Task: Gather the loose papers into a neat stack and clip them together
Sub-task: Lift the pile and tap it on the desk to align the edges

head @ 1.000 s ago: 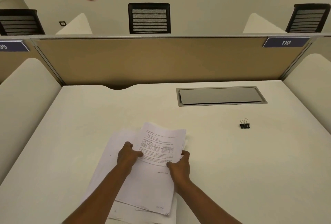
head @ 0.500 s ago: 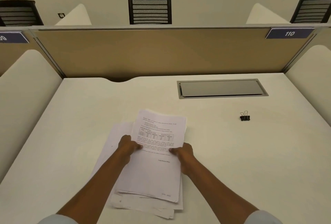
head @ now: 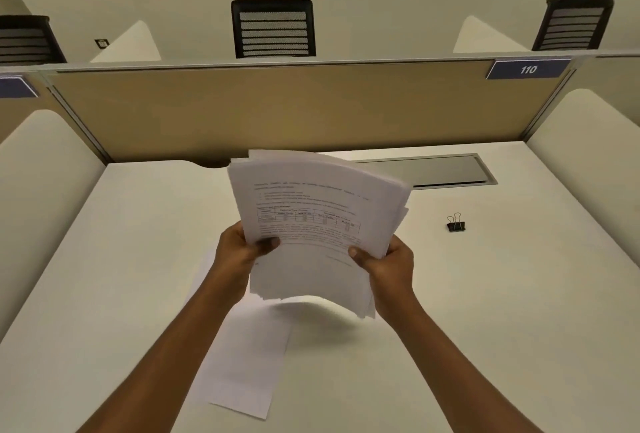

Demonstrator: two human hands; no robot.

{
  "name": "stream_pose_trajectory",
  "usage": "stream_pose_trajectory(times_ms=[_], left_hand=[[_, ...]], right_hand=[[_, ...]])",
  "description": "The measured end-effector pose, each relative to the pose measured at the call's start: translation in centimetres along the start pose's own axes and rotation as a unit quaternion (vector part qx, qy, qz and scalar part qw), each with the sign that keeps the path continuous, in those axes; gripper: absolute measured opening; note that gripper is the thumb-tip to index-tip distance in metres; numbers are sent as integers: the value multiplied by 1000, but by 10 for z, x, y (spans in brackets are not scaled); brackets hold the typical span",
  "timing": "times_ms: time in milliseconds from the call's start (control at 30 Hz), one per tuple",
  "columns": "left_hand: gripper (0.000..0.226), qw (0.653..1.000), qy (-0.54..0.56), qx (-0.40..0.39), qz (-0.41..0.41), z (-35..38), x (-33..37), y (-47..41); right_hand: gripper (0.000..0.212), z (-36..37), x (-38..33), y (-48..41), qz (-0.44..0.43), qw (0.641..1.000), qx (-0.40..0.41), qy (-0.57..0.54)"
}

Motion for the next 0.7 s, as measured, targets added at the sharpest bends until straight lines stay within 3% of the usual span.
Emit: stream_pose_trajectory(times_ms=[100,233,333,533,700], left_hand=[[37,1000,11,-26,-3,6,-8,2],[58,998,-21,-49,-35,14,-40,7],[55,996,-42,-75,-35,22,-53,9],[40,997,-41,-51,-40,24,-55,4],[47,998,-38,-37,-22,22,-56,9]], right_hand=[[29,-11,7,3,-24,999,12,18],[27,-23,44,4,7,998,24,52],[27,-24,59,4,11,997,16,79],[35,-17,57,4,22,998,19,58],[31,-20,54,4,-1,999,8,42]])
Point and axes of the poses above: each hand's wrist, its own y-axis away from the middle knuckle, its own z-axis out of the palm, x = y × z, the point moved 8 cm from there along -y, towards the middle knuckle, and after that the axes turned 11 degrees about x, right-handed, at the moved point
